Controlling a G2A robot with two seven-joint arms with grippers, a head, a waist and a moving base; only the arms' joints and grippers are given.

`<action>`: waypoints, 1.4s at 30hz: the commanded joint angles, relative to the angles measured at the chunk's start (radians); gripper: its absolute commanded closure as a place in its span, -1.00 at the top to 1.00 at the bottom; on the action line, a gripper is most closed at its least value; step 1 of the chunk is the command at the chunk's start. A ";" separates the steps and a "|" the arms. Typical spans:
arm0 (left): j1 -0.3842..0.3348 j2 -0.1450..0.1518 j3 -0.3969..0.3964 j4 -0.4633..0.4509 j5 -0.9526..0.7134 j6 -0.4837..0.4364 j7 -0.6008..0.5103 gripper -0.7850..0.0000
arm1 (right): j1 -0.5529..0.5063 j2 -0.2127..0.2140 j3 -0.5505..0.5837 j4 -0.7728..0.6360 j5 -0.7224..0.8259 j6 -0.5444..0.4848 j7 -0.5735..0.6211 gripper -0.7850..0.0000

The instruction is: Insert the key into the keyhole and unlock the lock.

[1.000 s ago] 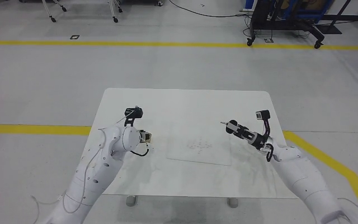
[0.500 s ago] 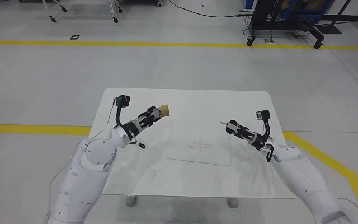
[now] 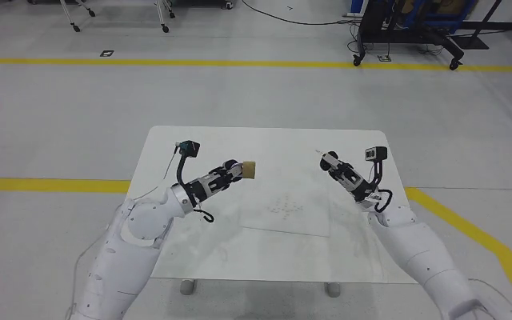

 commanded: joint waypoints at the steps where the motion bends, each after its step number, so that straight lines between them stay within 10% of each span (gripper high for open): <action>1: -0.012 -0.001 0.009 0.020 -0.038 -0.006 -0.031 -1.00 | 0.022 -0.014 -0.014 0.006 0.008 0.011 -0.021 -1.00; 20: -0.084 -0.005 0.069 0.159 -0.155 -0.051 -0.140 -1.00 | 0.147 -0.124 -0.118 0.065 -0.163 0.118 -0.245 -1.00; 42: -0.128 -0.007 0.096 0.218 -0.206 -0.021 -0.141 -1.00 | 0.159 -0.177 -0.158 0.043 -0.139 0.098 0.056 -1.00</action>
